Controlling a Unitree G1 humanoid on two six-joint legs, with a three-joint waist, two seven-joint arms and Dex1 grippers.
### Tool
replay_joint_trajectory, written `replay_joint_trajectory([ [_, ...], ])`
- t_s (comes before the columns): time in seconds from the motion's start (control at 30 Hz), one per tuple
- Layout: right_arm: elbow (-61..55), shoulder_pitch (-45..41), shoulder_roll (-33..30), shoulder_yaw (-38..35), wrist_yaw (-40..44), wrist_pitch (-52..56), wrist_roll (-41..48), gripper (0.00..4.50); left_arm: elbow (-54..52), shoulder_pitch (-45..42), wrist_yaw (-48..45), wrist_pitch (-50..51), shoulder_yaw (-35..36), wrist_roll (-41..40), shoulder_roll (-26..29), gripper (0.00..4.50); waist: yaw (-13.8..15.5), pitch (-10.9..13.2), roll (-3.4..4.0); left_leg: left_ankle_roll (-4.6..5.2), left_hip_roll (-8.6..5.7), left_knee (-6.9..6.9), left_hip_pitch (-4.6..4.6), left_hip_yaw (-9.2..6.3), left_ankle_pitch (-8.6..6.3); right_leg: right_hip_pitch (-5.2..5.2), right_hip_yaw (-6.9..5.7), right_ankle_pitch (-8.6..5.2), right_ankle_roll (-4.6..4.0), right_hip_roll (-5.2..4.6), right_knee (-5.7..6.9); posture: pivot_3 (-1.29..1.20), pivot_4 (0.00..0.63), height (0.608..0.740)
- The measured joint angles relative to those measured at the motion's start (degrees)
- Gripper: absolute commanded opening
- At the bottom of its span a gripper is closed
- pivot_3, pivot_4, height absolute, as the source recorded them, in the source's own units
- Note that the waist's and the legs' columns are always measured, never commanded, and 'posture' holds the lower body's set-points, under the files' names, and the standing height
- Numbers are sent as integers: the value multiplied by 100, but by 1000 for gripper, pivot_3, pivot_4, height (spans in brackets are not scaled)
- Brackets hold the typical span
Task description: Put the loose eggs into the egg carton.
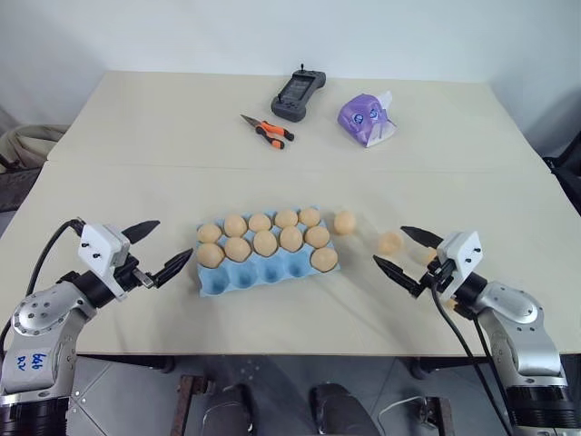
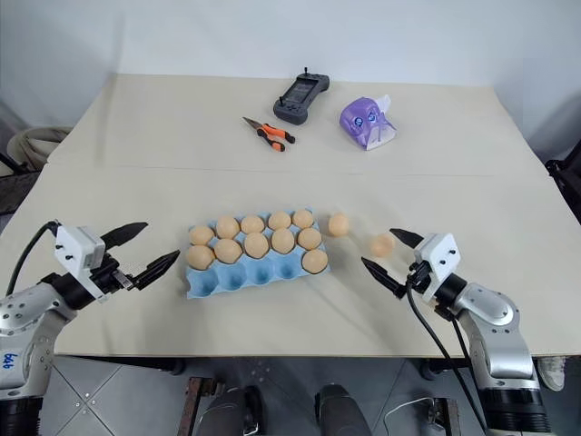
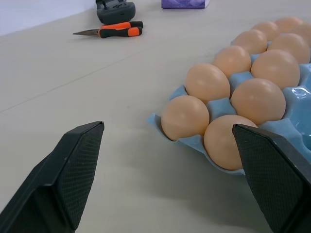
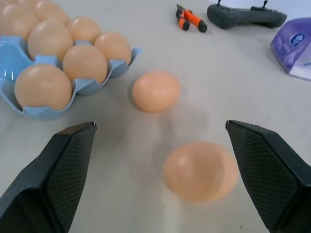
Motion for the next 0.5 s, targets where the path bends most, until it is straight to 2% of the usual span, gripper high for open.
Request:
replay_joint_trajectory([
  [0.2, 13, -69, -3, 20, 56, 14, 32, 4470, 1, -32, -152, -46, -10, 42, 39, 4500, 3, 0, 0, 0, 0, 0, 0, 0, 0, 0, -1, 0, 0, 0, 0, 0, 150, 740],
  [0.33, -149, 155, -71, -221, -10, 94, 154, 4470, -2, -248, -396, -86, -250, 5, 38, 4500, 39, 0, 0, 2, -3, 0, -1, -2, 1, 1, -4, 0, 1, 1, -1, 0, 150, 740],
  [0.5, -646, 992, -311, -1182, -221, 270, 377, 4470, 17, -665, -716, -157, -843, 1, -80, 4500, 138, 0, 0, 8, -9, 0, -1, -4, 0, 9, -5, -1, 5, 2, -7, 0, 150, 740],
])
